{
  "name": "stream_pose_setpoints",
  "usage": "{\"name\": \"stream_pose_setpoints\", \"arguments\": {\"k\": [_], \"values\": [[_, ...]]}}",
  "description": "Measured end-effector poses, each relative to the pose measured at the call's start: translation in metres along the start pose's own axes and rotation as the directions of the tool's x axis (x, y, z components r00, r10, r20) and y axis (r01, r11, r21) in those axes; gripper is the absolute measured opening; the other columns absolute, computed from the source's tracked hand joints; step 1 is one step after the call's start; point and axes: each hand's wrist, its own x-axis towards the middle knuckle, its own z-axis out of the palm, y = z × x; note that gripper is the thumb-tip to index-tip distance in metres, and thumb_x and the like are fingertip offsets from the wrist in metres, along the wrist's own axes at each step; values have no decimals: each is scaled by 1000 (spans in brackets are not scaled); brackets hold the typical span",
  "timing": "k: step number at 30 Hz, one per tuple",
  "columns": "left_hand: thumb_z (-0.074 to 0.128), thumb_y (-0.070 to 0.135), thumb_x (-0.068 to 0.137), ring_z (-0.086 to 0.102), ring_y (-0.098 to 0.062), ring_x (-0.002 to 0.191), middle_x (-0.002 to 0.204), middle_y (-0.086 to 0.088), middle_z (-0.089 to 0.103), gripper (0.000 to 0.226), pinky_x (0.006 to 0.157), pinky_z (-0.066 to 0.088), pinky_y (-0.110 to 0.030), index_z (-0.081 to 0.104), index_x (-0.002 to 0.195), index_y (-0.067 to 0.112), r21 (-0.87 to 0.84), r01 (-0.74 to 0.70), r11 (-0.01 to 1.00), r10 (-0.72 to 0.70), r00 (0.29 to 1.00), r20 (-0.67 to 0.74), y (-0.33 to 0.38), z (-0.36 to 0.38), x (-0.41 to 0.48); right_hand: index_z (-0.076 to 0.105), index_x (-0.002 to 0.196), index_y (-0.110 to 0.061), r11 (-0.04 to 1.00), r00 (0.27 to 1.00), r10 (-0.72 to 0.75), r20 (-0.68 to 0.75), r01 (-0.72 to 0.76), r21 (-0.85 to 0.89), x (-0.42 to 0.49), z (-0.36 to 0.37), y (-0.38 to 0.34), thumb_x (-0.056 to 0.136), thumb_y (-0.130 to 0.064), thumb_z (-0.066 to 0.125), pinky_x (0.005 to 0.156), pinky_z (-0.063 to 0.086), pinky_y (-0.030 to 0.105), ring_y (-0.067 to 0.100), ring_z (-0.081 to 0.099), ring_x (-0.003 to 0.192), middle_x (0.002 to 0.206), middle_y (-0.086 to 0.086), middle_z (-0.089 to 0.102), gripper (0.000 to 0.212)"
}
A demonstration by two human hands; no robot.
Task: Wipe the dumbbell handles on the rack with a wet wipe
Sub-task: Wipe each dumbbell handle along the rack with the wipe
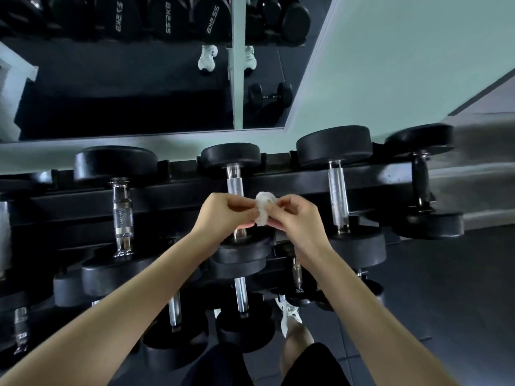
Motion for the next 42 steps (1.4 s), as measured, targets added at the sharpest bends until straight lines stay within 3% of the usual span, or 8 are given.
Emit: {"name": "stream_pose_setpoints", "arguments": {"k": [8, 12, 14, 18, 20, 26, 35, 42], "values": [[57, 3, 90, 69, -16, 98, 102, -9, 73, 22, 88, 53, -23, 69, 109, 5, -295, 43, 954, 17, 980, 198, 35, 69, -9, 70, 95, -18, 997, 999, -26, -29, 28, 75, -4, -63, -8, 84, -36, 68, 79, 56, 27, 8, 68, 86, 87, -2, 73, 21], [47, -6, 93, 68, -18, 98, 103, -13, 72, 28, 86, 54, -23, 67, 110, 2, -320, 97, 943, -10, 965, 263, 54, 116, 2, 71, 88, -15, 983, 999, -31, -28, 36, 177, 8, -112, -9, 86, -16, 68, 69, 57, 30, 20, 70, 86, 87, 8, 72, 4], [48, -5, 93, 70, -19, 92, 99, -14, 72, 24, 82, 56, -25, 69, 105, 1, -279, 104, 955, -47, 978, 203, 63, 135, 9, 72, 85, -15, 988, 997, -42, -58, 51, 148, 22, -138, -9, 84, -8, 69, 68, 57, 32, 23, 70, 83, 84, 8, 73, 8], [66, 20, 86, 68, -20, 83, 86, -3, 71, 7, 85, 57, -39, 71, 85, 15, -49, 29, 998, -44, 940, -338, 72, 146, 44, 73, 97, -14, 989, 982, -146, -121, 142, -42, 66, -178, -4, 81, -13, 74, 82, 54, 24, 7, 69, 82, 81, -10, 72, 16], [67, 41, 82, 65, -20, 91, 92, -4, 68, 38, 88, 54, -42, 67, 98, 7, 18, 65, 998, -50, 887, -460, 79, 147, 58, 74, 101, -16, 970, 980, -192, -60, 180, -167, 84, -182, -2, 83, -20, 71, 82, 53, 20, 1, 66, 81, 78, -17, 68, 18], [66, 45, 80, 53, -15, 76, 70, 9, 51, 44, 74, 47, -31, 62, 100, 6, 55, 82, 995, -41, 854, -519, 84, 165, 78, 70, 112, -25, 916, 973, -201, 113, 228, -331, 97, -165, 19, 91, -42, 59, 86, 50, 20, 2, 65, 96, 103, -12, 72, 29], [77, 27, 75, 63, -13, 63, 68, 3, 69, 7, 69, 56, -37, 72, 77, 23, 73, 27, 997, 8, 895, -445, 29, 204, 62, 71, 93, -19, 961, 976, -210, -58, 195, -195, 101, -154, 29, 84, -29, 71, 74, 52, 20, 5, 66, 81, 87, -8, 71, 13], [80, 17, 72, 63, -4, 64, 71, 5, 69, 9, 64, 50, -15, 73, 78, 15, -113, 89, 990, -134, 860, -493, 11, 206, 68, 72, 87, -11, 938, 976, -205, -71, 175, -299, 96, -147, 39, 84, -53, 63, 55, 36, 11, 4, 49, 57, 59, -11, 54, 43]]}}
